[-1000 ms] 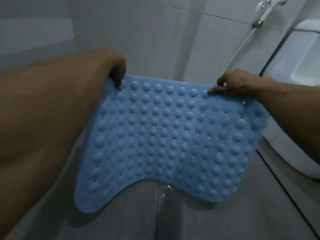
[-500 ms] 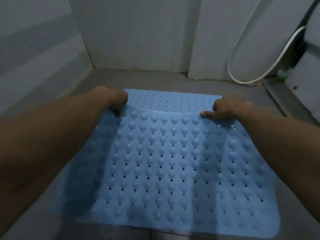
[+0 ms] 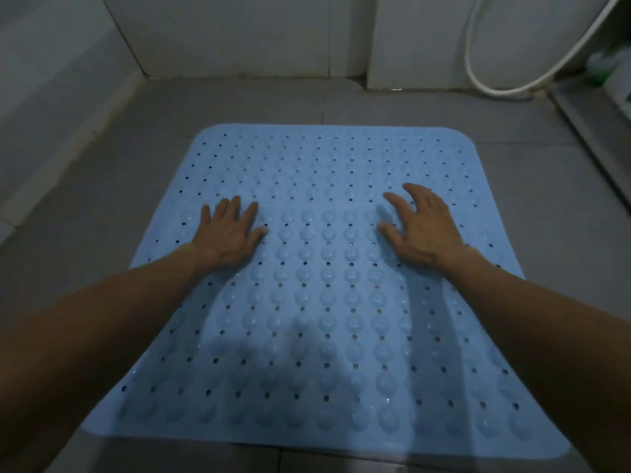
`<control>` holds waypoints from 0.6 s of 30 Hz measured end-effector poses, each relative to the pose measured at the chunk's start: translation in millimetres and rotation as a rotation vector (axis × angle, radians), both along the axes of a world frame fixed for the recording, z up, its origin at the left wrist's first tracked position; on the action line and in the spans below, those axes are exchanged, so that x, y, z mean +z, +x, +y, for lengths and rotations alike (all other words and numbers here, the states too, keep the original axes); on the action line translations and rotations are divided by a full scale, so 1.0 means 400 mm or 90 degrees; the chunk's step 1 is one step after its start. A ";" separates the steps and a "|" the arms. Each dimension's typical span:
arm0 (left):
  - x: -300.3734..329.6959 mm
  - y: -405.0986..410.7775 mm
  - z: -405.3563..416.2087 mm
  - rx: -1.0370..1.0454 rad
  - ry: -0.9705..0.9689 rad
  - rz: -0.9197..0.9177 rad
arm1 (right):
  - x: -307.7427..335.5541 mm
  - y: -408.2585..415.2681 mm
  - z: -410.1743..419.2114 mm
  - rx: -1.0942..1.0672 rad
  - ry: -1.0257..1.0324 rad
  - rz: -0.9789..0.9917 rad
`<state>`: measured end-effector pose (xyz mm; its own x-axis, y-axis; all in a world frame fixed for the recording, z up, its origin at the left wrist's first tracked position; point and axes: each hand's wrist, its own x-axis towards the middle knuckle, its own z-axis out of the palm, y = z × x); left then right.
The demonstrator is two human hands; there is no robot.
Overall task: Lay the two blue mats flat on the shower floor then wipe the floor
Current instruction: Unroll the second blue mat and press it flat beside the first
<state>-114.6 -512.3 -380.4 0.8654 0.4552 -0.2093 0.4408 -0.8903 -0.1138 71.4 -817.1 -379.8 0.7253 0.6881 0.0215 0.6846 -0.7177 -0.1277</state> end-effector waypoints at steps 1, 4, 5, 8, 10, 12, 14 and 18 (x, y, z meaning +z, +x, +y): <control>-0.021 0.000 -0.027 0.019 -0.055 -0.022 | -0.022 -0.024 0.018 -0.003 0.007 0.027; -0.077 0.000 -0.082 0.062 -0.122 -0.066 | -0.081 -0.086 0.052 -0.043 -0.039 0.080; -0.090 -0.001 -0.089 0.068 -0.117 -0.078 | -0.094 -0.098 0.055 -0.061 -0.052 0.077; -0.105 -0.015 -0.093 0.055 -0.105 -0.104 | -0.104 -0.121 0.051 -0.089 -0.054 0.070; -0.106 -0.029 -0.096 0.046 -0.106 -0.112 | -0.101 -0.142 0.045 -0.094 -0.044 0.073; -0.107 -0.044 -0.106 0.044 -0.106 -0.112 | -0.100 -0.169 0.037 -0.106 -0.039 0.076; -0.107 -0.061 -0.117 0.041 -0.103 -0.112 | -0.103 -0.201 0.028 -0.117 -0.041 0.083; -0.112 -0.107 -0.136 0.035 -0.106 -0.109 | -0.107 -0.264 0.001 -0.131 -0.040 0.088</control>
